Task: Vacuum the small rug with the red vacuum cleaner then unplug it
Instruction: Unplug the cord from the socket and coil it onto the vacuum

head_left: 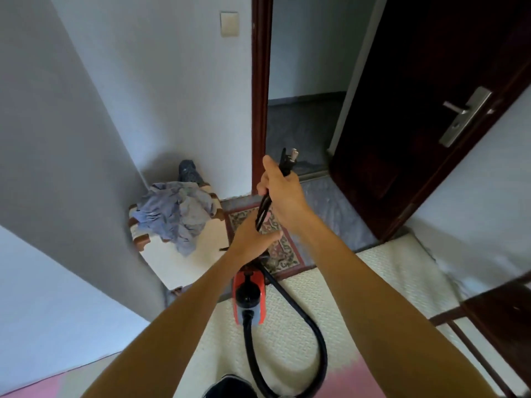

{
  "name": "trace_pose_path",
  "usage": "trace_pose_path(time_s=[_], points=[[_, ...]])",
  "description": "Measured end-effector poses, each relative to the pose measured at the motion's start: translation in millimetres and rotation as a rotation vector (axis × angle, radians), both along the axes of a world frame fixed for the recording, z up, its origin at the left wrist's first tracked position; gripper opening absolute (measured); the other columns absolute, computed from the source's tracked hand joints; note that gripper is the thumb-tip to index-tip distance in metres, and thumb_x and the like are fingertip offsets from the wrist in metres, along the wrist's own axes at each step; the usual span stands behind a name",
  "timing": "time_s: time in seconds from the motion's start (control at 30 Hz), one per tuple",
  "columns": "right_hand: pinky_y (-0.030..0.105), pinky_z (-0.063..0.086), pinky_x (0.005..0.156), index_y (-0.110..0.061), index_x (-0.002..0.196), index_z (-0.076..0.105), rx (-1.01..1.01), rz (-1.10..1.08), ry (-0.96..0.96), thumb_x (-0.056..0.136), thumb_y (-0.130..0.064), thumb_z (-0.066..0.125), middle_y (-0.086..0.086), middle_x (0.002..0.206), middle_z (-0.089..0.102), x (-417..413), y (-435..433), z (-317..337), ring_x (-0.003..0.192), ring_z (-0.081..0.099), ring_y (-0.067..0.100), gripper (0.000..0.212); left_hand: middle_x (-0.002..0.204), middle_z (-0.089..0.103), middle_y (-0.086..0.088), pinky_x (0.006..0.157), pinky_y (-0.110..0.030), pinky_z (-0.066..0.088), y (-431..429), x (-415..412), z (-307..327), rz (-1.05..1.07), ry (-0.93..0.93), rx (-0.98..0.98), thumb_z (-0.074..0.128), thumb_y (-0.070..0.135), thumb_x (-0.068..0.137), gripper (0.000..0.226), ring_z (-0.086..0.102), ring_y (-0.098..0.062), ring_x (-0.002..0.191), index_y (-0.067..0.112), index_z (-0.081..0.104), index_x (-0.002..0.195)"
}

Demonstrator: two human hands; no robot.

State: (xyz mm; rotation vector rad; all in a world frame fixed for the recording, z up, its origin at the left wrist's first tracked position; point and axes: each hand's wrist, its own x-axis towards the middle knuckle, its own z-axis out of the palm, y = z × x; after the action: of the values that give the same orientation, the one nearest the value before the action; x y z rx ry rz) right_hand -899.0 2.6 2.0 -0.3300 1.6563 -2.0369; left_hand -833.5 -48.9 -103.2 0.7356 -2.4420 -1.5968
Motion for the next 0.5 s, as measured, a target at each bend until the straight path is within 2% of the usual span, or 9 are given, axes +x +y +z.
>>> trace_pose_path(time_s=[0.07, 0.13, 0.17, 0.23, 0.3, 0.4, 0.5], points=[[0.025, 0.034, 0.052, -0.020, 0.059, 0.040, -0.037, -0.018, -0.053, 0.096, -0.027, 0.055, -0.009, 0.044, 0.034, -0.3, -5.6, 3.7, 0.045, 0.034, 0.008, 0.040, 0.086, 0.068, 0.005, 0.067, -0.015, 0.046, -9.1, -6.5, -11.2, 0.044, -0.008, 0.040, 0.072, 0.026, 0.078, 0.027, 0.061, 0.008, 0.067, 0.019, 0.063, 0.102], [0.025, 0.032, 0.052, -0.020, 0.060, 0.038, -0.106, -0.036, -0.123, 0.096, -0.026, 0.055, -0.008, 0.045, 0.031, -4.0, -9.8, 7.2, 0.045, 0.031, 0.009, 0.040, 0.071, 0.063, 0.008, 0.061, -0.011, 0.041, -20.5, -8.4, -22.1, -0.006, 0.003, -0.034, 0.070, 0.020, 0.081, 0.009, 0.058, 0.006, 0.059, 0.014, 0.066, 0.087], [0.026, 0.031, 0.053, -0.020, 0.060, 0.037, -0.144, -0.049, -0.152, 0.097, -0.026, 0.055, -0.008, 0.045, 0.030, -7.8, -11.2, 8.6, 0.044, 0.031, 0.009, 0.041, 0.066, 0.060, 0.007, 0.060, -0.010, 0.039, -27.0, -8.9, -28.2, -0.051, 0.017, -0.079, 0.068, 0.019, 0.082, 0.008, 0.057, 0.005, 0.059, 0.012, 0.066, 0.081], [0.027, 0.031, 0.054, -0.019, 0.060, 0.035, -0.207, -0.098, -0.204, 0.097, -0.026, 0.054, -0.007, 0.046, 0.029, -17.6, -11.6, 12.1, 0.044, 0.031, 0.010, 0.042, 0.061, 0.057, 0.004, 0.062, -0.017, 0.040, -42.0, -12.7, -41.1, -0.158, 0.026, -0.145, 0.065, 0.019, 0.084, 0.015, 0.055, -0.001, 0.059, 0.014, 0.061, 0.070], [0.027, 0.032, 0.055, -0.018, 0.063, 0.036, -0.273, -0.150, -0.261, 0.098, -0.025, 0.052, -0.006, 0.048, 0.027, -26.3, -7.3, 15.1, 0.045, 0.031, 0.010, 0.039, 0.056, 0.053, 0.008, 0.062, -0.024, 0.038, -56.4, -19.5, -54.9, -0.232, 0.003, -0.177, 0.063, 0.025, 0.086, 0.024, 0.054, -0.002, 0.057, 0.024, 0.053, 0.064], [0.026, 0.034, 0.056, -0.019, 0.065, 0.036, -0.328, -0.237, -0.293, 0.098, -0.027, 0.051, -0.005, 0.053, 0.025, -38.0, 5.3, 11.7, 0.049, 0.031, 0.010, 0.037, 0.049, 0.048, 0.009, 0.052, -0.024, 0.033, -73.7, -34.0, -64.1, -0.269, -0.029, -0.291, 0.059, 0.040, 0.089, 0.039, 0.048, -0.001, 0.050, 0.027, 0.046, 0.054], [0.025, 0.036, 0.057, -0.018, 0.064, 0.037, -0.373, -0.473, -0.385, 0.097, -0.029, 0.051, -0.005, 0.050, 0.030, -55.7, 26.6, -1.8, 0.049, 0.035, 0.011, 0.038, 0.049, 0.050, -0.001, 0.049, -0.028, 0.034, -86.2, -52.4, -54.2, -0.284, -0.058, -0.373, 0.054, 0.051, 0.088, 0.051, 0.054, -0.019, 0.050, 0.020, 0.044, 0.049]])
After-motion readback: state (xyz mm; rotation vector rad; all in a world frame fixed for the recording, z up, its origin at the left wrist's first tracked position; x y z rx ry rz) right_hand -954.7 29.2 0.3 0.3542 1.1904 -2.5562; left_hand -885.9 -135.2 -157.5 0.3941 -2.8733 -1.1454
